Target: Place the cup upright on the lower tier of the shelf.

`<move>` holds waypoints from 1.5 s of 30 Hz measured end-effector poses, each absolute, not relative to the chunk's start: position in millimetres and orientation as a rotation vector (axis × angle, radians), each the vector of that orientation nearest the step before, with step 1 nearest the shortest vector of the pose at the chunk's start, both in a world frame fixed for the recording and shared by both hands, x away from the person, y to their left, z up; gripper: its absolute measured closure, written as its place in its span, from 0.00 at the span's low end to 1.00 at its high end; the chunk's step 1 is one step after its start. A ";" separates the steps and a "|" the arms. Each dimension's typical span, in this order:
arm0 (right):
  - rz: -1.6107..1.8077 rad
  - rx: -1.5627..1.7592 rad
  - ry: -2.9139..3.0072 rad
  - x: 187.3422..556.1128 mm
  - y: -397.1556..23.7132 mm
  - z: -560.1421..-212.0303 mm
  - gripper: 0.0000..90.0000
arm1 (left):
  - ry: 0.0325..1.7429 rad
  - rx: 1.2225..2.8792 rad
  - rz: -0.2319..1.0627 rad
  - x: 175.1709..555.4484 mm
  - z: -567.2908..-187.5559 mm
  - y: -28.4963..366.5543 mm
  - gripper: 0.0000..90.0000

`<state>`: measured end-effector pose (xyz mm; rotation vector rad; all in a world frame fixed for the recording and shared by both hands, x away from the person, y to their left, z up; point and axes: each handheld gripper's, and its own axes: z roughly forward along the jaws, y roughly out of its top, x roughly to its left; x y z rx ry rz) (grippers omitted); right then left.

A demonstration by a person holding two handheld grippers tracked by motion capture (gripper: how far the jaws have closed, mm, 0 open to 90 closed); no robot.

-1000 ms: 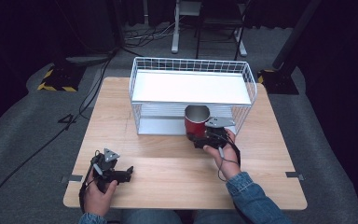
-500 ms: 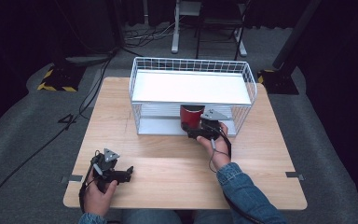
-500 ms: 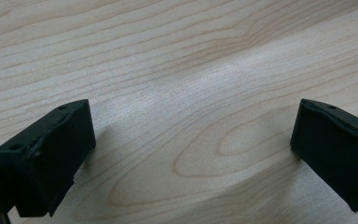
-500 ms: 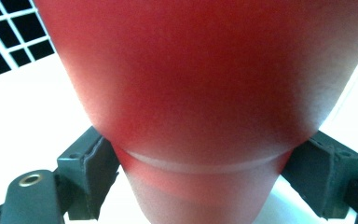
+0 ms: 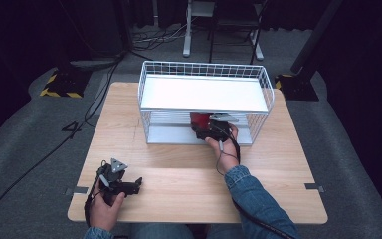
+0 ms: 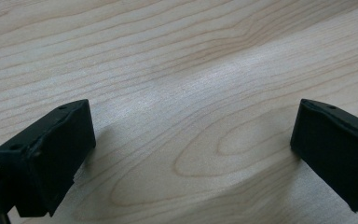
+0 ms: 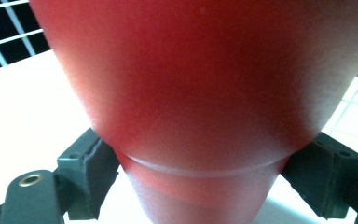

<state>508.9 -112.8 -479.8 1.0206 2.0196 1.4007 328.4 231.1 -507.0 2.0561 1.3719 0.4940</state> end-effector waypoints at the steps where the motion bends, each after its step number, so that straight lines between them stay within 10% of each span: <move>1: 1.397 1.033 2.017 510.6 -113.3 -480.7 0.19 | 1.372 2.056 0.494 328.4 -507.0 231.1 0.00; 45: 1.318 1.053 2.071 510.8 -127.8 -484.0 0.17 | 1.368 2.059 0.490 330.4 -506.9 231.3 0.00</move>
